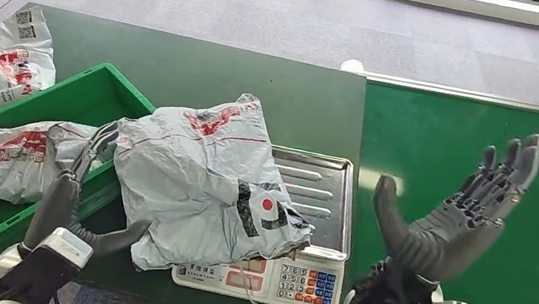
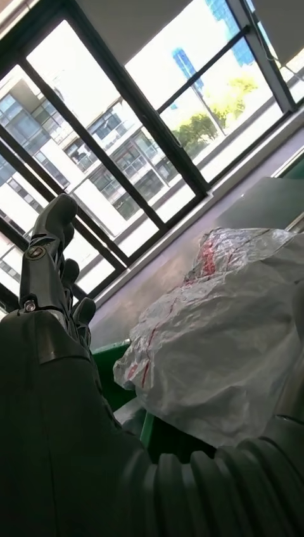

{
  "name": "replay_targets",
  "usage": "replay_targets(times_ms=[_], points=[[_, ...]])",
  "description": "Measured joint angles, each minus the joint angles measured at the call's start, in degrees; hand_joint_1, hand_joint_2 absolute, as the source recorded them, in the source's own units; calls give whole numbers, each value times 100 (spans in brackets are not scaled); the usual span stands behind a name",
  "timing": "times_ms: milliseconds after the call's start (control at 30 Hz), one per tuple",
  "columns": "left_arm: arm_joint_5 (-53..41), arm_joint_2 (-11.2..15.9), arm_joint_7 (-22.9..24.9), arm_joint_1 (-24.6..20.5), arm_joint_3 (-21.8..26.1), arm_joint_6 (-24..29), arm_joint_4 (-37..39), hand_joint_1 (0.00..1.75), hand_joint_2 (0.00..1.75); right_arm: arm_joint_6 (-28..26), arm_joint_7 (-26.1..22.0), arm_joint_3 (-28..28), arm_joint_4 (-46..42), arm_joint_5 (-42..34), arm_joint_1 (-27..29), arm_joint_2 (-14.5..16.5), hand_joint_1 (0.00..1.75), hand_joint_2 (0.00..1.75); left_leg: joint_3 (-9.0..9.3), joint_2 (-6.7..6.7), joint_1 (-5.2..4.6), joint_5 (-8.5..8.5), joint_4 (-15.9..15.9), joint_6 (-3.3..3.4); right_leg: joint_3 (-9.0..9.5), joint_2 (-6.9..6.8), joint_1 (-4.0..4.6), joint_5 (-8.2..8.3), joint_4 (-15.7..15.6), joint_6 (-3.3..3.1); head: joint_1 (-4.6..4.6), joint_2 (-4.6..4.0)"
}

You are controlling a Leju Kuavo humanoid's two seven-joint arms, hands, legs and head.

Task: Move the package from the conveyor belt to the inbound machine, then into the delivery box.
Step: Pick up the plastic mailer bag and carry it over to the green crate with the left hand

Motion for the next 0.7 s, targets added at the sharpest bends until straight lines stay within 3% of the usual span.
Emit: replay_targets(times_ms=[133,367,467,567,700], points=[[-817,133,865,-591,-431,-95,520,0,175,-126,-36,-373,-801,-14,273,157,0,175,2,8,-3,2,0,0,-4,11,-2,6,1,1,0,0],[-1342,197,1311,-1311,-996,-355,1373,0,175,-135,-41,-655,-1384,46,383,269,0,175,6,18,-4,4,1,3,-3,22,-4,11,2,4,0,0],[-1702,112,1427,-1778,-1407,-721,2133,0,175,-134,-39,-655,-1383,-23,312,276,0,175,5,13,-8,6,1,6,0,18,-7,13,2,8,0,0],[-2277,-148,1588,-2280,-1918,-710,3197,4,175,-129,-34,-615,-1257,-70,164,296,0,175,5,13,-14,11,1,13,1,19,-14,20,2,17,0,0],[-2821,-545,1749,-2817,-2481,-544,4477,175,175,-121,-32,-521,-1029,-81,74,328,0,175,5,9,-16,13,1,17,6,17,-22,23,2,24,0,0]])
